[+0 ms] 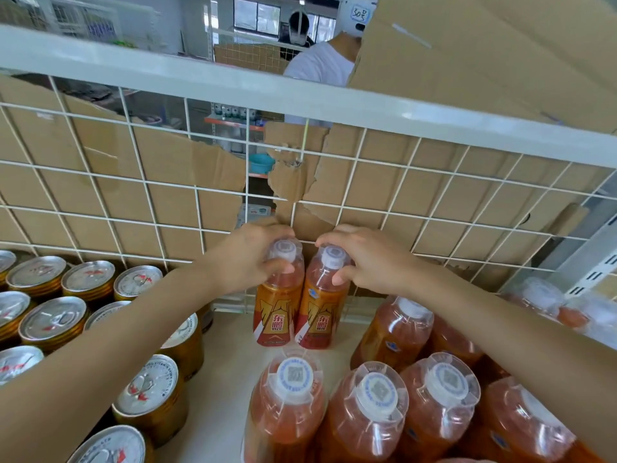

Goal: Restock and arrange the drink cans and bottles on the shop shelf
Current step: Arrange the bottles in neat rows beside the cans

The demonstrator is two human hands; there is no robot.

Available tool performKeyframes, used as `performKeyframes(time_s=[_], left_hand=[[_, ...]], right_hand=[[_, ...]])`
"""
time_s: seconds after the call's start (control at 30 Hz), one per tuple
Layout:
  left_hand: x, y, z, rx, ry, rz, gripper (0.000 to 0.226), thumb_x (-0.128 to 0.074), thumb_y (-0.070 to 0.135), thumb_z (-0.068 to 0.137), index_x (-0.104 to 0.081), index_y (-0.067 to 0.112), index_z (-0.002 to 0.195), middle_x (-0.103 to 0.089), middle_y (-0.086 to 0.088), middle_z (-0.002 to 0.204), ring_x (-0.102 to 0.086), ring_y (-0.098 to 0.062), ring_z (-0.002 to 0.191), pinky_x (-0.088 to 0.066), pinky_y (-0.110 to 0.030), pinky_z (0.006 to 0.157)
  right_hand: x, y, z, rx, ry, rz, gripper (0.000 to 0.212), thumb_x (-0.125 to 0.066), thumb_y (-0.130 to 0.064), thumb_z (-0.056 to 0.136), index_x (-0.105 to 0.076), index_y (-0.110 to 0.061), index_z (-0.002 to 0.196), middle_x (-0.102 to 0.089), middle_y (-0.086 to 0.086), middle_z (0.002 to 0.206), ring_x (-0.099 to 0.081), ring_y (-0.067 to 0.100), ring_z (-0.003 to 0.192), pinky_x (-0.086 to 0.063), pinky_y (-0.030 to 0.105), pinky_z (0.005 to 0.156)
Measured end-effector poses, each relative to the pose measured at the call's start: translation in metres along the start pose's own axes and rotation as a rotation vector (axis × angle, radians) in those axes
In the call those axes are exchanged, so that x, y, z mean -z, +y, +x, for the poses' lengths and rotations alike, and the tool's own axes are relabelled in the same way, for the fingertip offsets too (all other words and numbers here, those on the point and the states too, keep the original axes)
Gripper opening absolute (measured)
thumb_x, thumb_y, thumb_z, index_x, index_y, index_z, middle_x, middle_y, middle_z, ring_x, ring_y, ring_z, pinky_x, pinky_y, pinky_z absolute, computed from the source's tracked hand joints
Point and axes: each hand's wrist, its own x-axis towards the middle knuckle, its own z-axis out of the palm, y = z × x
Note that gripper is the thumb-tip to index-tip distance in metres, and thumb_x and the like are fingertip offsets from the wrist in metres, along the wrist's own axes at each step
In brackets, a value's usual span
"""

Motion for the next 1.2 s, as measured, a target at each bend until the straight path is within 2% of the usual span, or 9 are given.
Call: performKeyframes(time_s=[0.1, 0.27, 0.43, 0.67, 0.73, 0.8, 0.9, 1.07, 1.2], left_hand=[[-0.002, 0.002, -0.001, 0.012, 0.034, 0.013, 0.043, -0.071, 0.022, 0.081, -0.057, 0.013, 0.12, -0.053, -0.001, 0.115, -0.051, -0.015, 0.104, -0.034, -0.016, 0.08], [-0.003, 0.002, -0.006, 0.037, 0.016, 0.01, 0.055, -0.071, 0.023, 0.08, -0.05, 0.013, 0.131, -0.047, -0.002, 0.124, -0.049, -0.015, 0.112, -0.033, -0.013, 0.086], [-0.005, 0.003, -0.012, 0.063, -0.074, 0.067, 0.079, -0.076, 0.025, 0.075, -0.035, 0.018, 0.142, -0.035, 0.0, 0.136, -0.041, -0.015, 0.123, -0.043, -0.029, 0.099], [-0.006, 0.004, -0.016, 0.025, -0.033, 0.138, 0.079, -0.075, 0.028, 0.076, -0.033, 0.018, 0.143, -0.035, 0.001, 0.138, -0.043, -0.018, 0.123, -0.046, -0.035, 0.097], [-0.006, 0.008, -0.018, -0.004, -0.011, 0.204, 0.078, -0.074, 0.029, 0.077, -0.033, 0.017, 0.143, -0.035, 0.0, 0.14, -0.04, -0.018, 0.126, -0.043, -0.034, 0.099], [-0.003, 0.013, -0.018, -0.081, 0.058, 0.24, 0.071, -0.072, 0.029, 0.079, -0.039, 0.016, 0.14, -0.04, -0.001, 0.138, -0.04, -0.019, 0.125, -0.04, -0.035, 0.102], [0.004, 0.027, -0.012, -0.214, 0.129, 0.197, 0.051, -0.067, 0.029, 0.082, -0.053, 0.018, 0.13, -0.051, 0.0, 0.127, -0.045, -0.016, 0.118, -0.04, -0.033, 0.099], [0.002, 0.064, 0.011, -0.31, -0.001, -0.021, 0.039, -0.061, 0.032, 0.087, -0.056, 0.025, 0.125, -0.049, 0.008, 0.125, -0.045, -0.006, 0.116, -0.034, -0.023, 0.099], [-0.011, 0.09, 0.03, -0.355, -0.163, -0.051, 0.045, -0.06, 0.039, 0.087, -0.052, 0.026, 0.129, -0.047, 0.01, 0.128, -0.049, -0.007, 0.114, -0.038, -0.027, 0.098]], right_hand=[[-0.003, 0.0, 0.0, -0.009, -0.006, 0.033, 0.058, -0.071, -0.021, 0.079, -0.047, -0.026, 0.131, -0.05, -0.002, 0.122, -0.052, 0.022, 0.109, -0.046, 0.04, 0.087], [-0.006, 0.001, -0.004, 0.025, -0.022, 0.042, 0.06, -0.066, -0.025, 0.083, -0.039, -0.025, 0.137, -0.041, -0.001, 0.125, -0.053, 0.022, 0.107, -0.047, 0.038, 0.083], [-0.01, 0.003, -0.006, 0.064, -0.03, -0.055, 0.08, -0.074, -0.036, 0.075, -0.031, -0.024, 0.141, -0.036, -0.002, 0.128, -0.051, 0.018, 0.107, -0.043, 0.032, 0.078], [-0.008, -0.001, -0.009, 0.095, 0.014, -0.235, 0.083, -0.069, -0.045, 0.078, -0.024, -0.024, 0.145, -0.034, -0.002, 0.135, -0.043, 0.016, 0.12, -0.036, 0.026, 0.074], [-0.001, -0.002, -0.012, 0.089, -0.003, -0.179, 0.081, -0.067, -0.045, 0.08, -0.024, -0.024, 0.146, -0.034, -0.002, 0.137, -0.042, 0.014, 0.119, -0.038, 0.025, 0.076], [0.013, 0.0, -0.021, 0.045, 0.0, -0.034, 0.072, -0.064, -0.043, 0.084, -0.029, -0.024, 0.144, -0.038, -0.002, 0.138, -0.045, 0.013, 0.119, -0.04, 0.026, 0.086], [0.036, 0.008, -0.045, -0.014, 0.057, 0.001, 0.054, -0.061, -0.04, 0.087, -0.043, -0.025, 0.136, -0.048, -0.007, 0.137, -0.048, 0.009, 0.12, -0.037, 0.023, 0.092], [0.056, 0.032, -0.093, -0.144, -0.025, -0.007, 0.052, -0.064, -0.04, 0.085, -0.047, -0.028, 0.133, -0.053, -0.01, 0.13, -0.052, 0.004, 0.11, -0.04, 0.025, 0.095], [0.062, 0.054, -0.119, -0.22, -0.153, -0.012, 0.052, -0.065, -0.039, 0.084, -0.047, -0.028, 0.132, -0.054, -0.007, 0.127, -0.054, 0.008, 0.105, -0.043, 0.029, 0.093]])
